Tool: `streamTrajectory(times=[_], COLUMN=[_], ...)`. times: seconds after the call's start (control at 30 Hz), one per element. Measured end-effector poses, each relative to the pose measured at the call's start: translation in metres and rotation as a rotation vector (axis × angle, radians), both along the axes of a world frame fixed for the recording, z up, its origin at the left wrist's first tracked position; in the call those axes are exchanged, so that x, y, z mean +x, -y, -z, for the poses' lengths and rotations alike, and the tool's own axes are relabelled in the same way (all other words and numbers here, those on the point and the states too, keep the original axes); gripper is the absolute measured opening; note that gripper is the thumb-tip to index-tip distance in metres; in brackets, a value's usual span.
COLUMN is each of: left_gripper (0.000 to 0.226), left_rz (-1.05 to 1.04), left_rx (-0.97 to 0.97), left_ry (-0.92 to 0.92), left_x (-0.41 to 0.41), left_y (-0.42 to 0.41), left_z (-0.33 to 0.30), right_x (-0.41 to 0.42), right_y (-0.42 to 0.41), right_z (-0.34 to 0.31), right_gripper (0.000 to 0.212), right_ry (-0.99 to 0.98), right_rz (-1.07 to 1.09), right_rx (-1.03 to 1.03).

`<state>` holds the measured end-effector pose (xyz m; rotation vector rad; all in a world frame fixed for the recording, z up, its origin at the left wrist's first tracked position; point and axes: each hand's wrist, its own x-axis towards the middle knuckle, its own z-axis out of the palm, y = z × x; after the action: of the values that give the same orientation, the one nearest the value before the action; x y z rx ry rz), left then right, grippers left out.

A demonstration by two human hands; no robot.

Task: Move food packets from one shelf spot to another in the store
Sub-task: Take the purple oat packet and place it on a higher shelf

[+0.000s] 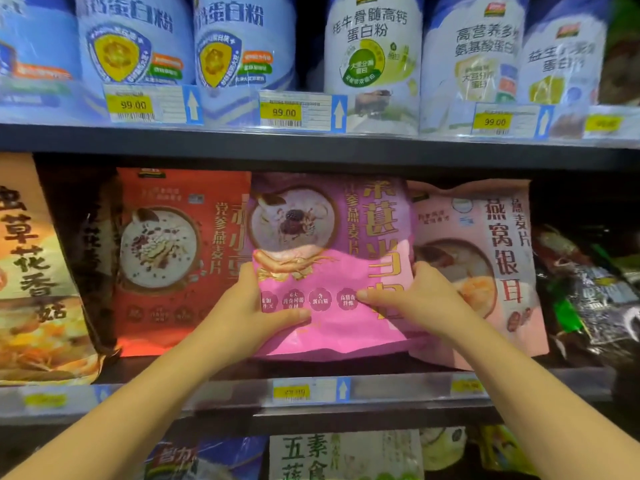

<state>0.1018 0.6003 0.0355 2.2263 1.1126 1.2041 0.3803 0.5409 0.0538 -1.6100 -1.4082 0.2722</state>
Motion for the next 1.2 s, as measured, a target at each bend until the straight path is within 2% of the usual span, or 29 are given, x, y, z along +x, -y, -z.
streamTrajectory(times=[0.1, 0.2, 0.33, 0.5, 0.8, 1.0, 1.13, 1.2], left_gripper=[0.066, 0.064, 0.061, 0.061, 0.067, 0.069, 0.067, 0.069], left_rz=[-0.027, -0.06, -0.09, -0.098, -0.065, -0.03, 0.005, 0.036], left_rx=[-0.018, -0.027, -0.07, -0.075, -0.107, -0.132, -0.157, -0.144], left_ry=[-0.037, -0.087, -0.24, -0.331, -0.345, -0.3, -0.277, -0.258], left_x=[0.006, 0.012, 0.014, 0.015, 0.015, 0.004, -0.01, -0.014], left_y=[-0.016, -0.029, -0.042, -0.047, -0.04, -0.034, -0.035, -0.034], left_z=[0.004, 0.013, 0.027, 0.03, 0.036, 0.032, 0.028, 0.028], right_x=[0.0, -0.002, 0.006, 0.009, -0.005, -0.014, -0.016, -0.018], right_y=[-0.008, -0.015, -0.027, -0.032, -0.02, -0.007, 0.007, 0.016], right_z=[0.014, 0.03, 0.052, 0.054, 0.048, 0.037, 0.031, 0.029], right_gripper=[0.085, 0.078, 0.069, 0.075, 0.09, 0.079, 0.044, 0.045], right_ry=[-0.06, -0.074, -0.017, 0.026, 0.082, 0.086, 0.121, 0.127], right_rz=[0.05, 0.13, 0.1, 0.097, 0.17, 0.174, 0.169, 0.176], right_rx=[0.043, 0.109, -0.029, -0.098, -0.168, -0.211, -0.263, -0.266])
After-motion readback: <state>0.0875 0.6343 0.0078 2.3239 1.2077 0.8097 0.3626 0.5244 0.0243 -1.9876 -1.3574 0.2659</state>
